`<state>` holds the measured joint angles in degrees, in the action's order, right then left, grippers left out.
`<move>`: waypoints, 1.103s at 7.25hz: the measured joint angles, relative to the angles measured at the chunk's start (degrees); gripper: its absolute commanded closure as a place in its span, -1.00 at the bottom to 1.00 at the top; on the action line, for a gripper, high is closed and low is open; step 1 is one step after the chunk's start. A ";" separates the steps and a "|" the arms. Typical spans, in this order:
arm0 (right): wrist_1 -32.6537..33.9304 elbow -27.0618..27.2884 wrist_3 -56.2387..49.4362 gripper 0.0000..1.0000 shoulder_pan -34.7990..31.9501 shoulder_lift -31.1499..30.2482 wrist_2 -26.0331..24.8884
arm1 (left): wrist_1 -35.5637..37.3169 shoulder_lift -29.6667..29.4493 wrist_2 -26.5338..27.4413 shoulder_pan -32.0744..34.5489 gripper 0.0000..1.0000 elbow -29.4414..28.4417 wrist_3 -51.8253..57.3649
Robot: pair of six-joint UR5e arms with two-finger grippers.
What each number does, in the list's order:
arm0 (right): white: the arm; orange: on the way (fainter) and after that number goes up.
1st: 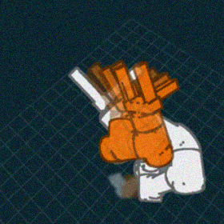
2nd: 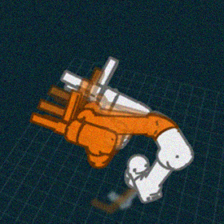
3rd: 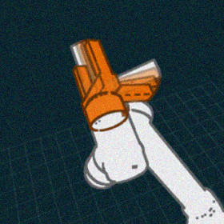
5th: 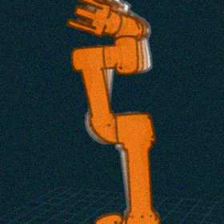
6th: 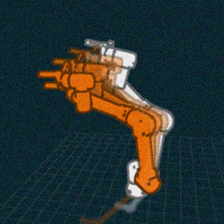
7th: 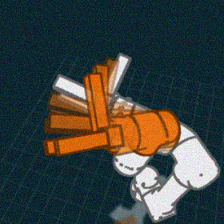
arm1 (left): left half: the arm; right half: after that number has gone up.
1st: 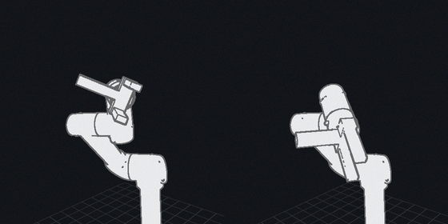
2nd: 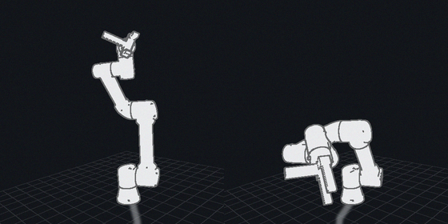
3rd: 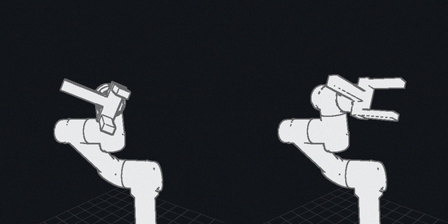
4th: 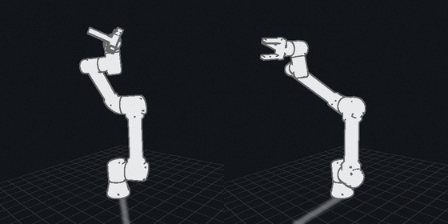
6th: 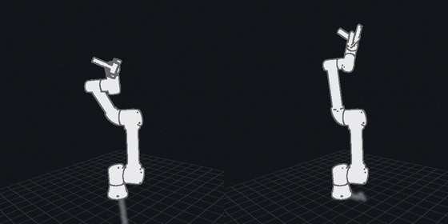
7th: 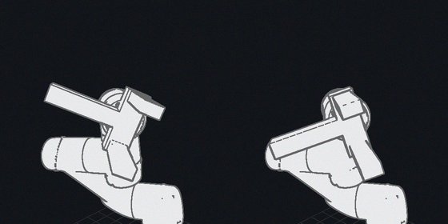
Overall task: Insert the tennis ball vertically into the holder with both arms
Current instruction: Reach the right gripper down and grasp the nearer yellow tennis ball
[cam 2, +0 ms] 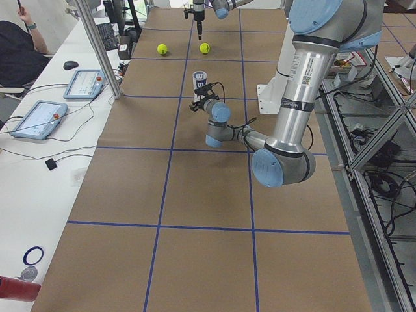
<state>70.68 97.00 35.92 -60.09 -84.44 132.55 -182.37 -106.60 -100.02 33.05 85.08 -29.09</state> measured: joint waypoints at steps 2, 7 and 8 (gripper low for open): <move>0.01 -0.22 -0.02 -0.99 2.69 0.24 -1.65 | -0.05 0.10 0.00 0.01 -0.97 0.00 0.02; 0.25 -2.10 -0.52 -0.99 5.83 0.16 -4.15 | -0.19 0.32 0.00 0.01 -0.97 0.00 0.09; 0.26 -2.53 -0.51 -0.99 6.50 0.33 -4.51 | -0.22 0.39 0.00 0.01 -0.97 0.00 0.09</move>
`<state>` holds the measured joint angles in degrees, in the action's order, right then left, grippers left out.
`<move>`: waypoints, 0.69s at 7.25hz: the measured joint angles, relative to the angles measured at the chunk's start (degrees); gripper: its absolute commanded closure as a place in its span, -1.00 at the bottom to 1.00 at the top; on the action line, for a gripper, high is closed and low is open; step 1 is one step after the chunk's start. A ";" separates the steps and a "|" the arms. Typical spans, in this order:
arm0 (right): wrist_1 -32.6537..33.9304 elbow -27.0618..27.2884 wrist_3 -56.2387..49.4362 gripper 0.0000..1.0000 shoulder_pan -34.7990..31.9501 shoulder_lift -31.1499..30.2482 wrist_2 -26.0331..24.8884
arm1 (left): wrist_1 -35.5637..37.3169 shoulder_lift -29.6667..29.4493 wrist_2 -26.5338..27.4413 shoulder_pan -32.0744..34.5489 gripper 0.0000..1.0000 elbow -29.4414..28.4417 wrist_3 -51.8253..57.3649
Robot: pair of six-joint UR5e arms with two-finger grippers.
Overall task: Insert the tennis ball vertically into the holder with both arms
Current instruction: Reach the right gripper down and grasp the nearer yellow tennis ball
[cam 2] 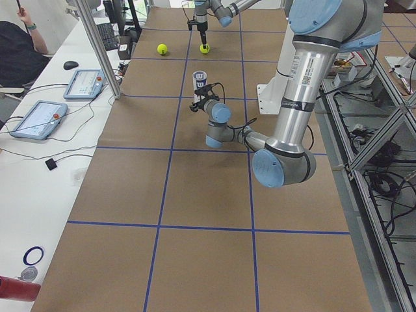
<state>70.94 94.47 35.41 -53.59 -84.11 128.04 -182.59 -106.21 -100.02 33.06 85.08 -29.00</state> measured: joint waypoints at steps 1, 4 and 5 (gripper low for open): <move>-0.01 -0.42 -0.01 -0.98 0.70 0.11 -0.48 | -0.10 0.11 0.00 -0.01 -0.97 0.00 0.02; -0.09 -1.24 -0.26 1.00 1.62 0.66 -1.51 | -0.37 0.29 0.02 -0.01 -0.97 -0.14 0.16; -0.09 -1.18 -0.71 1.00 1.79 1.35 -2.29 | -0.44 0.30 0.06 0.00 -0.97 -0.17 0.19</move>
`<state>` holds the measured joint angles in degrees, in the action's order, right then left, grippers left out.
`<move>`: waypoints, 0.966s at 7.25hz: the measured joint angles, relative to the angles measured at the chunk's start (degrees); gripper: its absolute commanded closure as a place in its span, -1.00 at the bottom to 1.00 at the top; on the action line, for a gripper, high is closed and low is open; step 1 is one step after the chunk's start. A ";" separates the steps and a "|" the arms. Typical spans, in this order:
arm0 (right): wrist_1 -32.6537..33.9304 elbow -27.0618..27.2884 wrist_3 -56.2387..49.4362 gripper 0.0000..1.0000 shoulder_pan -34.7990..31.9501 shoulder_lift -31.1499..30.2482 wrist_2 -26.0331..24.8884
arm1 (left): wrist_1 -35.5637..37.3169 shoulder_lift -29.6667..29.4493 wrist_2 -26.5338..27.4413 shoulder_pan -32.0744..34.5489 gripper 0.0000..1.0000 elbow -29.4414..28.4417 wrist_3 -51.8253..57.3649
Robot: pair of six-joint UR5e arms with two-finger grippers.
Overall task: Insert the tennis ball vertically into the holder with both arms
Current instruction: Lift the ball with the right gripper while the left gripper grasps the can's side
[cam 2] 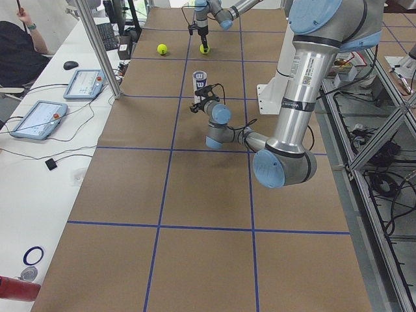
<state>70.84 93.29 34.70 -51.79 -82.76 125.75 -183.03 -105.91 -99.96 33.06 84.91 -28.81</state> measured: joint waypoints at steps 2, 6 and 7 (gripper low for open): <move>0.39 0.67 -0.52 1.00 -0.87 1.51 -0.72 | 0.07 -0.10 0.03 0.01 -0.97 -0.19 0.03; 0.69 1.94 -0.59 1.00 -6.53 4.99 5.14 | 0.32 -1.39 0.13 -1.07 -0.97 -2.94 0.36; 0.72 1.99 -0.53 1.00 -7.14 6.05 5.94 | 0.36 -2.88 0.27 -1.90 -0.97 -4.34 0.42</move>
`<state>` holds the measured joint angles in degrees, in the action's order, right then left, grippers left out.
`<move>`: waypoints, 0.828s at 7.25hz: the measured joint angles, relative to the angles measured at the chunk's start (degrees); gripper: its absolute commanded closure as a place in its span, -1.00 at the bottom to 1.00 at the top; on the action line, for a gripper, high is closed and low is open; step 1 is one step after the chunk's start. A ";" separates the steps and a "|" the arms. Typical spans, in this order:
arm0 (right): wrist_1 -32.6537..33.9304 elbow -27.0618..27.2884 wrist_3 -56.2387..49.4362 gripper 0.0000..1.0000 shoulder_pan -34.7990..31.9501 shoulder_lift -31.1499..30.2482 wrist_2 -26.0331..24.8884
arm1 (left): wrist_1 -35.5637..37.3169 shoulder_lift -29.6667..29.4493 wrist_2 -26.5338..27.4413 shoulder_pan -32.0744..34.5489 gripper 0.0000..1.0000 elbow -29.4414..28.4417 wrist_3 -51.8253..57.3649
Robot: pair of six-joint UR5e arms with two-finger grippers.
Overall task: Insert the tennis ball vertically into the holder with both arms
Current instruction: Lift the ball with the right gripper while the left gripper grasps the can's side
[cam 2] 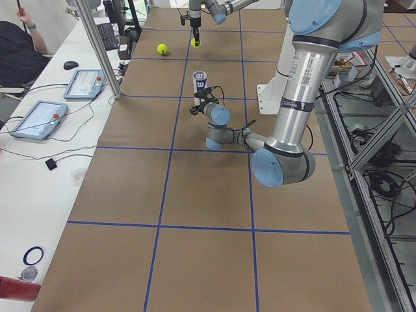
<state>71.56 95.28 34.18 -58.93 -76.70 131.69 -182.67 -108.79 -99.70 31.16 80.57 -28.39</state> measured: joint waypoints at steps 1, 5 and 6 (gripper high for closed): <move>0.04 0.03 0.12 1.00 -0.49 0.89 0.75 | 0.04 -1.77 0.14 -0.85 -0.97 -1.57 0.05; 0.05 0.33 0.71 1.00 -1.16 3.69 2.35 | 0.15 -4.79 0.29 -2.20 -0.96 -3.60 0.17; 0.06 0.47 0.76 1.00 -1.18 4.23 2.40 | 0.19 -5.38 0.29 -2.23 -0.96 -4.03 0.20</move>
<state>71.62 95.75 34.94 -60.11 -72.48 134.09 -182.48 -114.17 -99.41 28.93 76.55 -28.19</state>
